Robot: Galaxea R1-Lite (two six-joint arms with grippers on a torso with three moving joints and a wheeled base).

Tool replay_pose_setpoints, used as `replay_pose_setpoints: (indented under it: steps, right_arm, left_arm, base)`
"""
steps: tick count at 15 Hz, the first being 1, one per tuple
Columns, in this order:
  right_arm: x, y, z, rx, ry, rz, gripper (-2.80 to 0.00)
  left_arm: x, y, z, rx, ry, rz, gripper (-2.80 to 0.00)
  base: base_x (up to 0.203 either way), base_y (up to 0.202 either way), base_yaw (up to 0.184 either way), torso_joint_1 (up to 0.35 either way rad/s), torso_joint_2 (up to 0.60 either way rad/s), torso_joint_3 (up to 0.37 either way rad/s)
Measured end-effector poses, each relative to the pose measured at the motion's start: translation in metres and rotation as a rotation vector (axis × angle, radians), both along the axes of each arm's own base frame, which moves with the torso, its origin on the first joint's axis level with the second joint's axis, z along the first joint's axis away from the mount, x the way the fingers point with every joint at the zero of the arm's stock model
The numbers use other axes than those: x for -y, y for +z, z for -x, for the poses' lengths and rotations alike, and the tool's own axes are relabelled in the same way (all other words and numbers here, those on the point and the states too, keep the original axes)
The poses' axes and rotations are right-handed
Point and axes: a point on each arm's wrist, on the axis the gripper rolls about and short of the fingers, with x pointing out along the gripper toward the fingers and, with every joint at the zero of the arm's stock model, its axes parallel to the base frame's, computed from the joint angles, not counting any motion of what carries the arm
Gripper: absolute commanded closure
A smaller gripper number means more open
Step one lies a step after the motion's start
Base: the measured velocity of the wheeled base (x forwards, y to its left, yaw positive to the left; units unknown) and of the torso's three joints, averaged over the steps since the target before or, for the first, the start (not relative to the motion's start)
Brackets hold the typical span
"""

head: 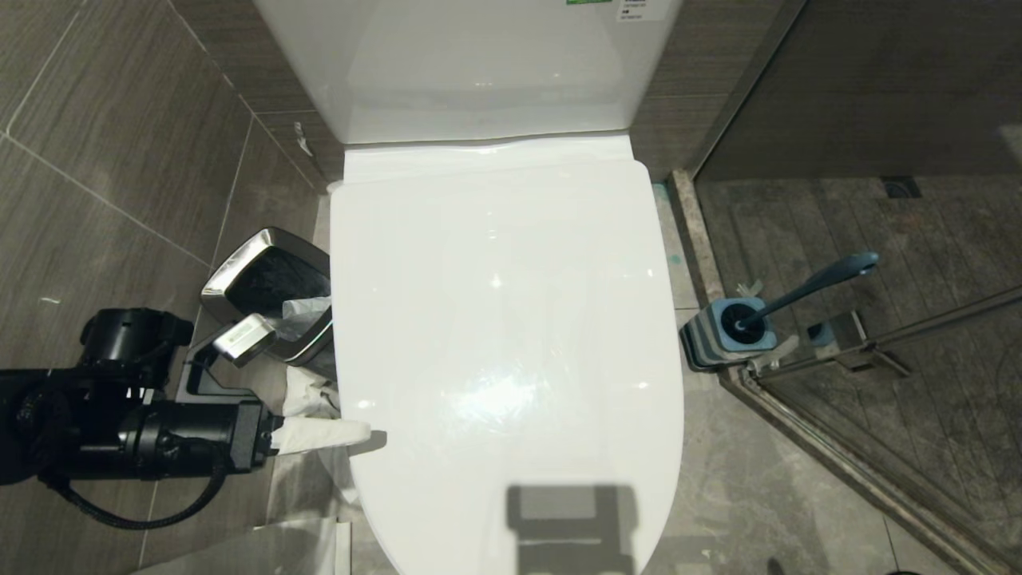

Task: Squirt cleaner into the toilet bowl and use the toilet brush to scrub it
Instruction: Use the left hand to lift the toilet lid slightly

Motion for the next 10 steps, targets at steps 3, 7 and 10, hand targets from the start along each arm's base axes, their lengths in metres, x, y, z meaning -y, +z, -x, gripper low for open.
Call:
replay_pose_setpoints:
  steps: [3,7,10]
  right_arm:
    - [0.0,0.0,0.0,0.0,0.0,0.0,0.0]
    - [0.0,0.0,0.0,0.0,0.0,0.0,0.0]
    - [0.0,0.0,0.0,0.0,0.0,0.0,0.0]
  left_arm:
    - [0.004,0.0,-0.001,-0.029,-0.022,0.014,-2.8]
    - [0.007,0.008,-0.009,-0.043,-0.056,0.069,-2.8]
    - [0.005,0.011,-0.012,-0.038,-0.091,0.122,-2.8]
  base:
    - [0.0,0.0,0.0,0.0,0.0,0.0]
    - [0.0,0.0,0.0,0.0,0.0,0.0]
    - [0.0,0.0,0.0,0.0,0.0,0.0]
